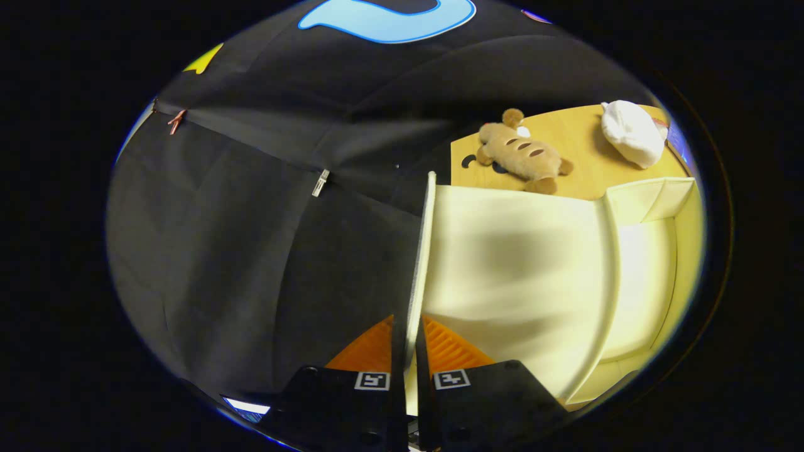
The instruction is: Open the storage box then place both shoes into the box .Put the left shoe in first, then the right shoe, with the right side of both shoes facing outward in a uniform manner.
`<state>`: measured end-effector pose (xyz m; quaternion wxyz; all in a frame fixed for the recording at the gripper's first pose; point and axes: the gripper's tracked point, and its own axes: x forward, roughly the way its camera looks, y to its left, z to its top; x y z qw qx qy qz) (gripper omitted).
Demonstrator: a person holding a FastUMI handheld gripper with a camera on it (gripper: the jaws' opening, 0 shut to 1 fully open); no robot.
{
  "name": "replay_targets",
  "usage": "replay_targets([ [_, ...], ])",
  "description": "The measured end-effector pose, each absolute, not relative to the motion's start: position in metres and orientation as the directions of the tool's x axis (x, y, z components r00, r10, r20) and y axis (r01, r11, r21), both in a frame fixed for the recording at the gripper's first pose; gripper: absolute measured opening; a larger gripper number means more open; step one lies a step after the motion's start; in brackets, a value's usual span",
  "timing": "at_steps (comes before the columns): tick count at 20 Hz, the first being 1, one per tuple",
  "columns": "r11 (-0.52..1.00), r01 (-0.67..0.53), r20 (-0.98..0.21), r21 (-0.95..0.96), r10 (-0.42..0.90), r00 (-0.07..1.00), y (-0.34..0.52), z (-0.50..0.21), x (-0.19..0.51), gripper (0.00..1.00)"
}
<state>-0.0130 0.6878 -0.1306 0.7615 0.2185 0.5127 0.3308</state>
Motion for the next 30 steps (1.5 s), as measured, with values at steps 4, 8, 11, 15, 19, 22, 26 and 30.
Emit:
replay_targets([
  [4,0.730,-0.346,-0.671,0.590,0.681,0.293,0.689,-0.158,-0.013,0.38],
  [8,0.744,-0.435,-0.674,0.508,0.657,0.337,0.664,-0.162,-0.020,0.97],
  [11,0.748,-0.452,-0.641,0.486,0.657,0.397,0.634,-0.144,-0.019,0.98],
  [15,0.780,-0.446,-0.570,0.439,0.625,0.533,0.568,-0.106,0.003,0.98],
  [19,0.830,-0.422,-0.505,0.365,0.557,0.659,0.480,-0.082,0.037,0.98],
  [22,0.872,-0.388,-0.471,0.297,0.487,0.735,0.406,-0.076,0.047,0.98],
  [26,0.911,-0.339,-0.466,0.236,0.412,0.783,0.314,-0.087,0.058,0.98],
  [30,0.930,-0.311,-0.492,0.199,0.369,0.789,0.242,-0.113,0.064,0.98],
])
